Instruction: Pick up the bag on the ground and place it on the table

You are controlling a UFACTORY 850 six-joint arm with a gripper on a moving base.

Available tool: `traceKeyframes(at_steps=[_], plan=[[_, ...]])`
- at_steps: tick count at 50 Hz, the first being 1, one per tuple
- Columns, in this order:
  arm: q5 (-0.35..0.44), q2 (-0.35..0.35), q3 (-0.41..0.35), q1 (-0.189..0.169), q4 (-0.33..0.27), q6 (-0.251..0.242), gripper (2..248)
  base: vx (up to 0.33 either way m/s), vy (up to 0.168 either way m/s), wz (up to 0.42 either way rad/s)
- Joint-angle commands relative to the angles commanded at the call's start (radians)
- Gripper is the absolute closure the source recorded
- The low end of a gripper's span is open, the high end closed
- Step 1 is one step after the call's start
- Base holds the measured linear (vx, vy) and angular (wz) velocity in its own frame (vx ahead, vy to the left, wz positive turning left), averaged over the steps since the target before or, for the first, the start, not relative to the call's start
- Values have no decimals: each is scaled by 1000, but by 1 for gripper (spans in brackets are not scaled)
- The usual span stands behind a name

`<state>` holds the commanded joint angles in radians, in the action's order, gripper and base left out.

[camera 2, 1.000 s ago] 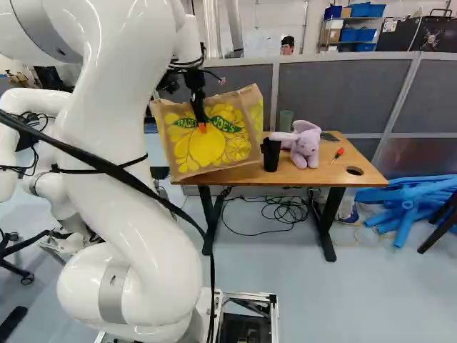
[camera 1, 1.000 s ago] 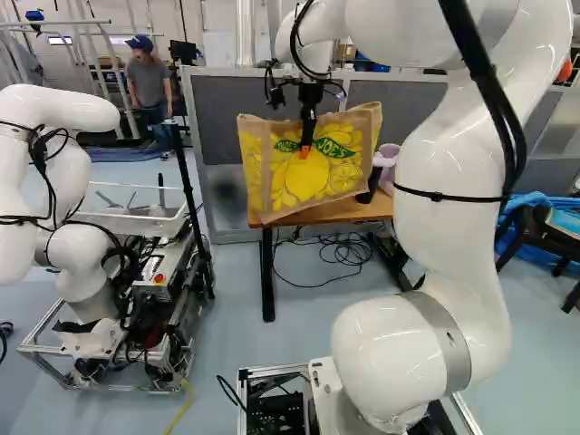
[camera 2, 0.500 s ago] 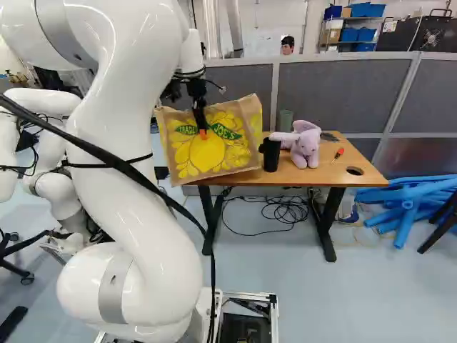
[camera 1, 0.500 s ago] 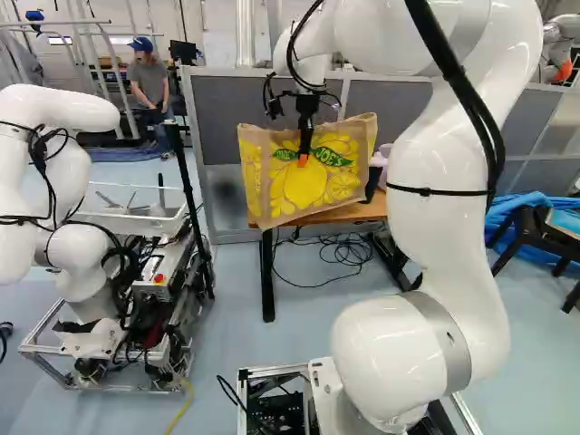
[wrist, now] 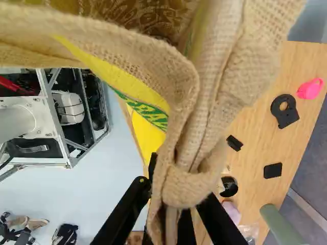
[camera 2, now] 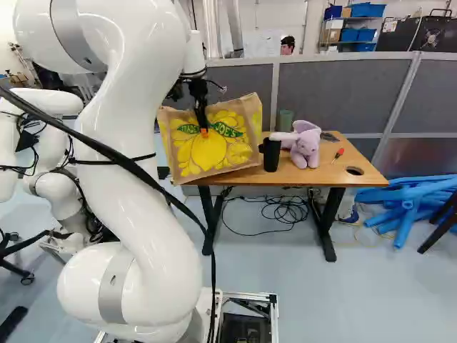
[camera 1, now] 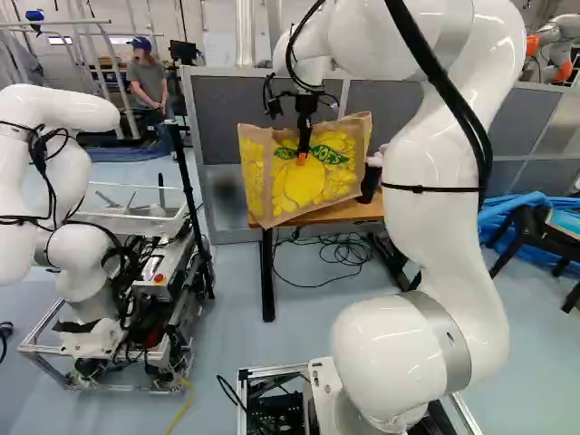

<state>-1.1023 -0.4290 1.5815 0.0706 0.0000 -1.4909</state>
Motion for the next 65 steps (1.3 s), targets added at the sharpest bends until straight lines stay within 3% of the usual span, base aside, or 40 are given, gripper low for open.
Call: traceKeyframes(at_steps=[21,65], plan=[[0,-20,27,-17,0,0,228,0,0,0],[0,-96,33,-18,0,0,228,0,0,0]])
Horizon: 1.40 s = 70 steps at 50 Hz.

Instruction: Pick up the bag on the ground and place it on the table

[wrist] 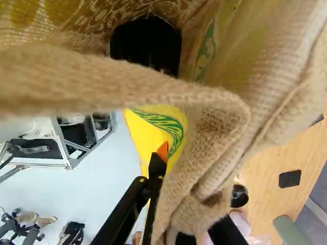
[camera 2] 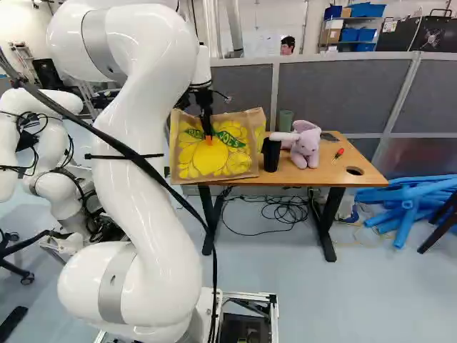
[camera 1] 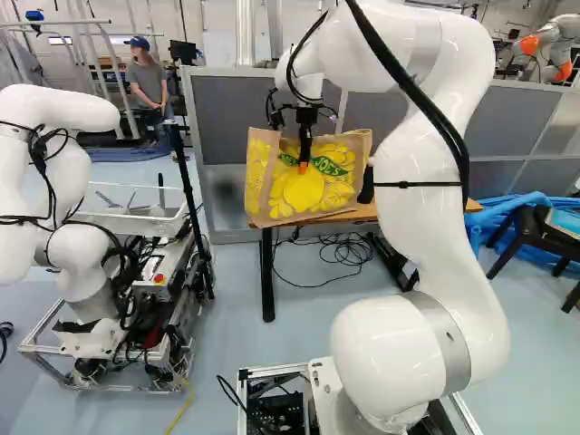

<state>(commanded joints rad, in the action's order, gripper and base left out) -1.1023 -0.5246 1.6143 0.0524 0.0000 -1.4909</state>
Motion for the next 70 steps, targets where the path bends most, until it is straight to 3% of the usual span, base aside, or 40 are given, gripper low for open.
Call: traceKeyframes(at_steps=[7,8,13,14,18,19,23,24,28,29,34,35,39,40,70], plan=[[0,0,0,0,0,0,228,0,0,0],[0,0,0,0,0,0,206,0,0,0],[0,0,0,0,0,0,206,0,0,0],[0,0,0,0,0,0,171,0,0,0],[0,0,0,0,0,0,171,0,0,0],[0,0,0,0,0,0,136,0,0,0],[0,0,0,0,0,0,136,0,0,0],[0,0,0,0,0,0,100,0,0,0],[0,0,0,0,0,0,100,0,0,0],[0,1,0,0,0,0,64,0,0,0],[0,8,-1,0,0,0,64,0,0,0],[0,10,-1,0,0,0,27,0,0,0],[0,20,-2,0,0,0,27,0,0,0],[0,22,-2,0,0,0,3,0,0,0],[0,98,-5,0,0,0,3,0,0,0]])
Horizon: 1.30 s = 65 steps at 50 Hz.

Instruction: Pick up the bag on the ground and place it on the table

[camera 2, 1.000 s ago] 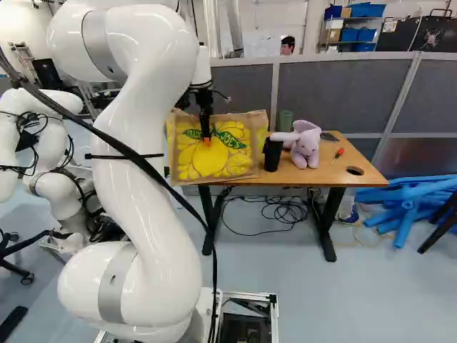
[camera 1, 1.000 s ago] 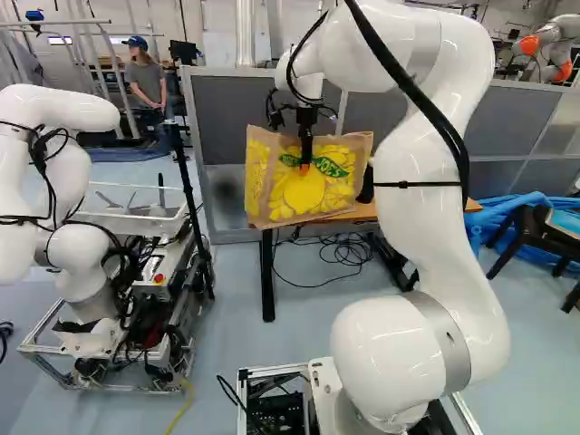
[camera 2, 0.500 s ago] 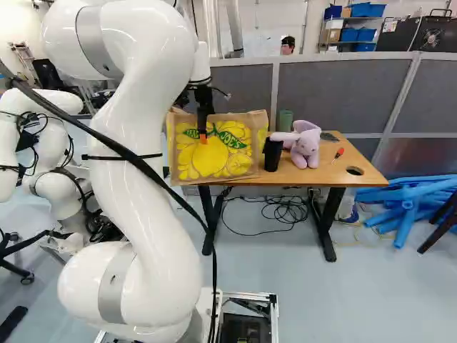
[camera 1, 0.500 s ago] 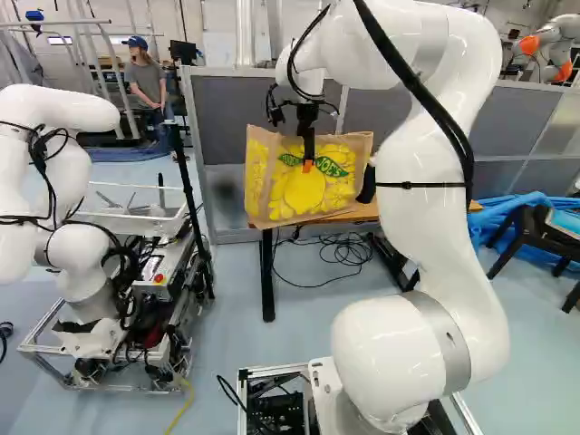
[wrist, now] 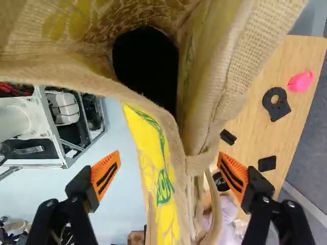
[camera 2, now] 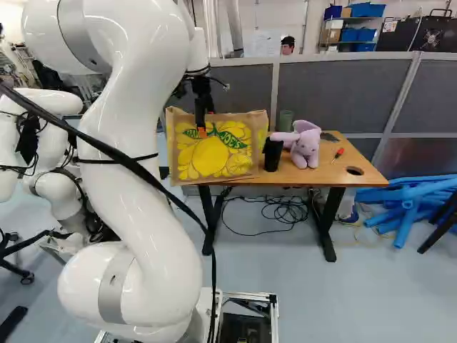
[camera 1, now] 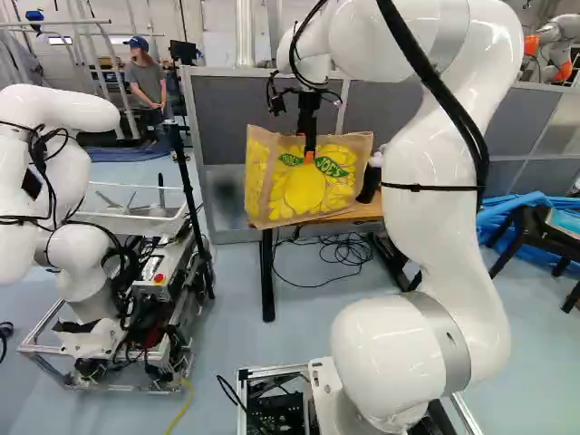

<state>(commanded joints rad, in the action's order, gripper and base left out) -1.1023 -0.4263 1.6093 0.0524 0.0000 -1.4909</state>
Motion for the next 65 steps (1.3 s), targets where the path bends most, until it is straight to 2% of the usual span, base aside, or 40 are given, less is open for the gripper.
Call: traceKeyframes(at_steps=[65], plan=[[0,140,27,0,0,0,3,0,0,0]])
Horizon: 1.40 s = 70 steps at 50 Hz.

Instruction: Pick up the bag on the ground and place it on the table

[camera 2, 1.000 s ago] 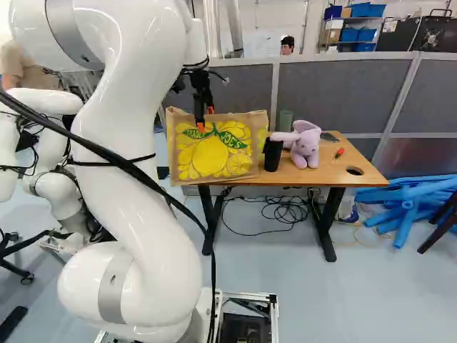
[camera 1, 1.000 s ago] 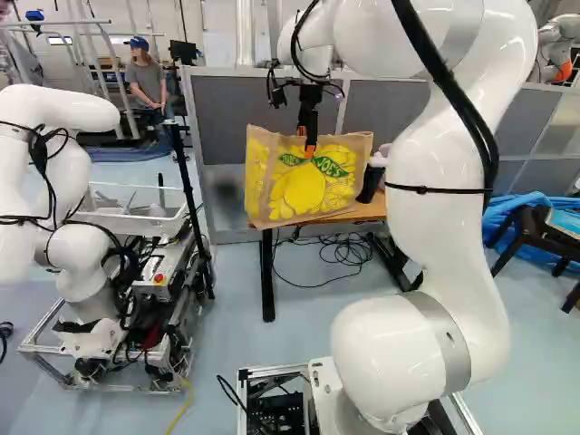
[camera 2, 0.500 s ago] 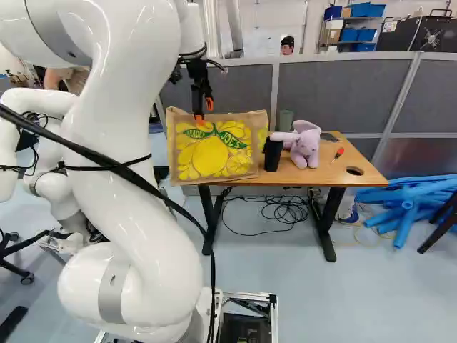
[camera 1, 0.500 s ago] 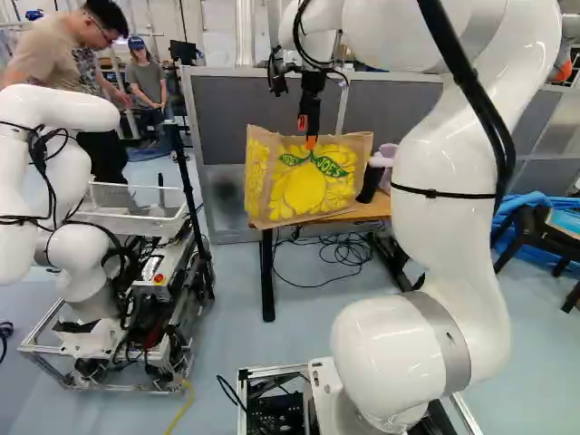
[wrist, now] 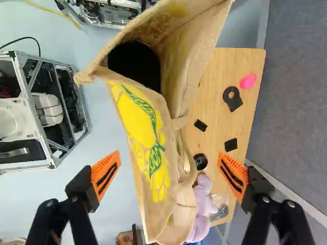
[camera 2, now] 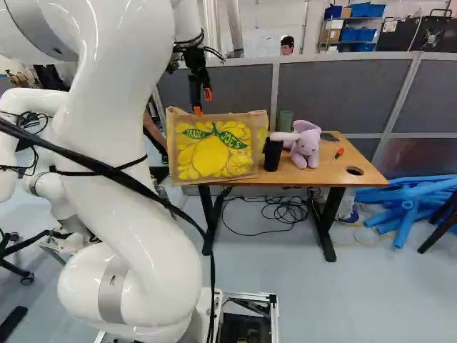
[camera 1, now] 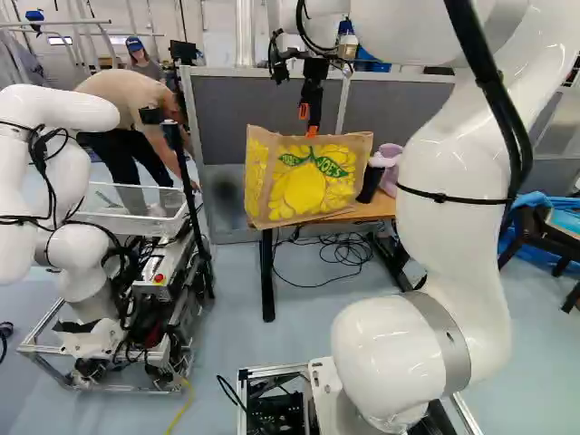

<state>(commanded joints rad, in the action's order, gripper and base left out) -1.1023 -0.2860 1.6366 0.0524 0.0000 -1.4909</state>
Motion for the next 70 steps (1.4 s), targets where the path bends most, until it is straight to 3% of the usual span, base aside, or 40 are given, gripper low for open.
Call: traceKeyframes(at_steps=[47,70], plan=[[0,77,48,0,0,0,3,0,0,0],[0,82,52,0,0,0,3,0,0,0]])
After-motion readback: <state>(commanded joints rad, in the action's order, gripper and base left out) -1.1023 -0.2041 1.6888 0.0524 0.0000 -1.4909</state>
